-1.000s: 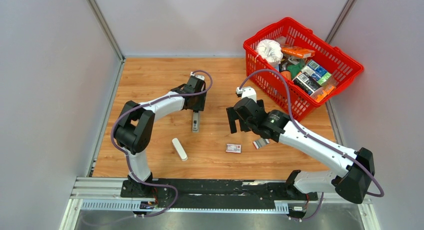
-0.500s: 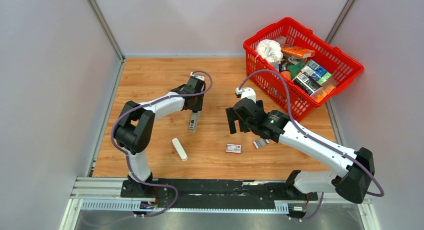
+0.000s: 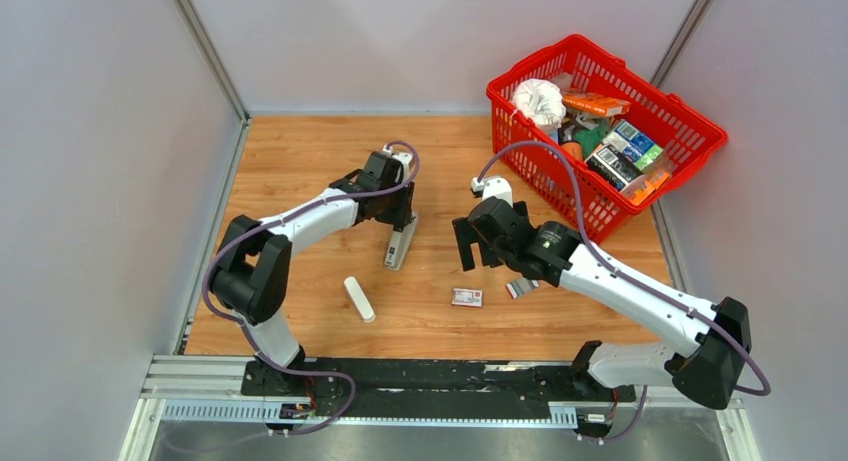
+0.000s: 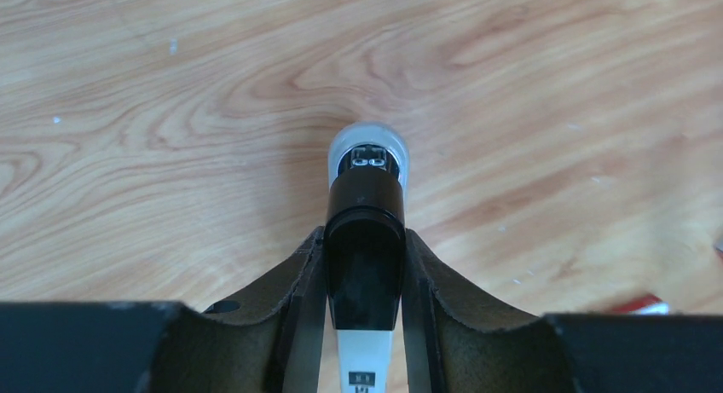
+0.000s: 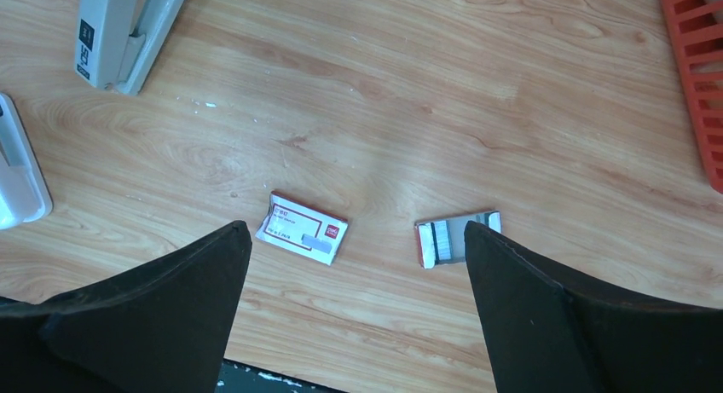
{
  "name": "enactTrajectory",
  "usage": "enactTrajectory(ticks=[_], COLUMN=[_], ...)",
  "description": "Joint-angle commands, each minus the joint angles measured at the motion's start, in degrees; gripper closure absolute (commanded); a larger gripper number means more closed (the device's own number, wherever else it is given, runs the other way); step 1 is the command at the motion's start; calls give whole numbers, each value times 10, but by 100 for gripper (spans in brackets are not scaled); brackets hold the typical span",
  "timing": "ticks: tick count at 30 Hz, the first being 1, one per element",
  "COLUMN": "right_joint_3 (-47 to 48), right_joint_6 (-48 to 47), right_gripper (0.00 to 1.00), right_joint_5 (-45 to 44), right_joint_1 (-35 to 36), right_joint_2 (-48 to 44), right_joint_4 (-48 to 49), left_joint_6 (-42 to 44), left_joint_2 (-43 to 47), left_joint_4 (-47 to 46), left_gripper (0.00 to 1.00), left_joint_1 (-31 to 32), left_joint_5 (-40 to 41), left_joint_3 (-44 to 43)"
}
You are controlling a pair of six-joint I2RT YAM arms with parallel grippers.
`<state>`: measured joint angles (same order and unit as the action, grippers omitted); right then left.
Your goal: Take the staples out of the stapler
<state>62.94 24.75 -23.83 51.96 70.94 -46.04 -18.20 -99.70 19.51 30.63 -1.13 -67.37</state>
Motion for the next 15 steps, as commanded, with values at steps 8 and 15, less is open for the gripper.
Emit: enactTrajectory(ticks=[8, 15], right_joint_3=[33, 54], right_joint_6=[-73, -117], right_gripper=[0, 4], right_joint_5=[54, 91], right_joint_1=[3, 3], right_joint_2=[-92, -122], right_joint_4=[-15, -19], left_joint_6=[33, 53], left_joint_2=[124, 164], left_joint_4=[-41, -42], left_gripper=[100, 100], left_joint_1=[7, 37], left_joint_5=[-210, -291], left_joint_3=[15, 15])
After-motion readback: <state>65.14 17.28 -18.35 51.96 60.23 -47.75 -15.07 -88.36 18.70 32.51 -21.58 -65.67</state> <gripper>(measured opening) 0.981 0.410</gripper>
